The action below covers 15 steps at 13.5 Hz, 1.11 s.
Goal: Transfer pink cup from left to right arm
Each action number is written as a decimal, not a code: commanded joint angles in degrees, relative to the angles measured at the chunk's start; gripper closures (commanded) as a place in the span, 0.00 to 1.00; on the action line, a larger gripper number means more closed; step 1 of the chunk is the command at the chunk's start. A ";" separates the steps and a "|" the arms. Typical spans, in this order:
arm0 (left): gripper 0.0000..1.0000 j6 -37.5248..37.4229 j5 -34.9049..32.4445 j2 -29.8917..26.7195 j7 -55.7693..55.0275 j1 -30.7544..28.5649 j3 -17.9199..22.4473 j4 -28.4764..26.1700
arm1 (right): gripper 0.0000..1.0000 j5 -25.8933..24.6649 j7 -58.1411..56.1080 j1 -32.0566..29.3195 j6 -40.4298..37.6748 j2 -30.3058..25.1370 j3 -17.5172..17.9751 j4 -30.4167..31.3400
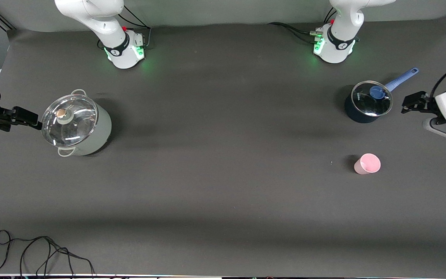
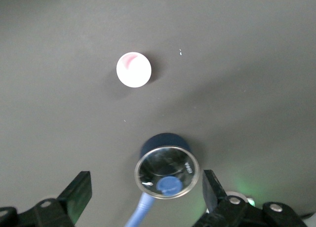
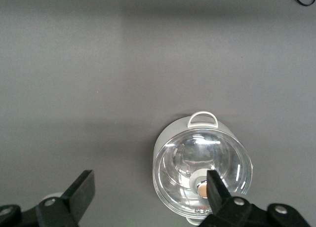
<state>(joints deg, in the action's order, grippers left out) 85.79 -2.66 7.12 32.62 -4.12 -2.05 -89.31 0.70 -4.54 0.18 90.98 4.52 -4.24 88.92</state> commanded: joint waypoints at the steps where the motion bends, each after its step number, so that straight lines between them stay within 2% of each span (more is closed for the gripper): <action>1: 0.00 1.91 0.46 2.46 12.77 -0.81 0.03 2.47 | 0.00 -0.61 -0.90 0.08 -0.19 0.05 -0.33 -1.29; 3: 0.00 4.81 1.25 3.77 23.14 -2.47 -0.05 2.47 | 0.00 -0.79 -0.91 0.08 -0.19 -0.13 -0.24 -1.29; 8: 0.01 8.17 17.48 11.15 52.31 -13.17 0.03 2.56 | 0.00 -0.79 -0.82 0.17 -0.72 -0.57 0.11 -2.08; 15: 0.01 7.47 37.17 30.74 91.70 -23.29 -0.14 8.97 | 0.00 -0.61 -0.82 0.08 0.59 0.31 -0.15 -2.08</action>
<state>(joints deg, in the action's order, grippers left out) 94.49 29.53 31.83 115.78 -25.49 -1.57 -84.65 0.69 -4.55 0.17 91.08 4.77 -4.26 87.52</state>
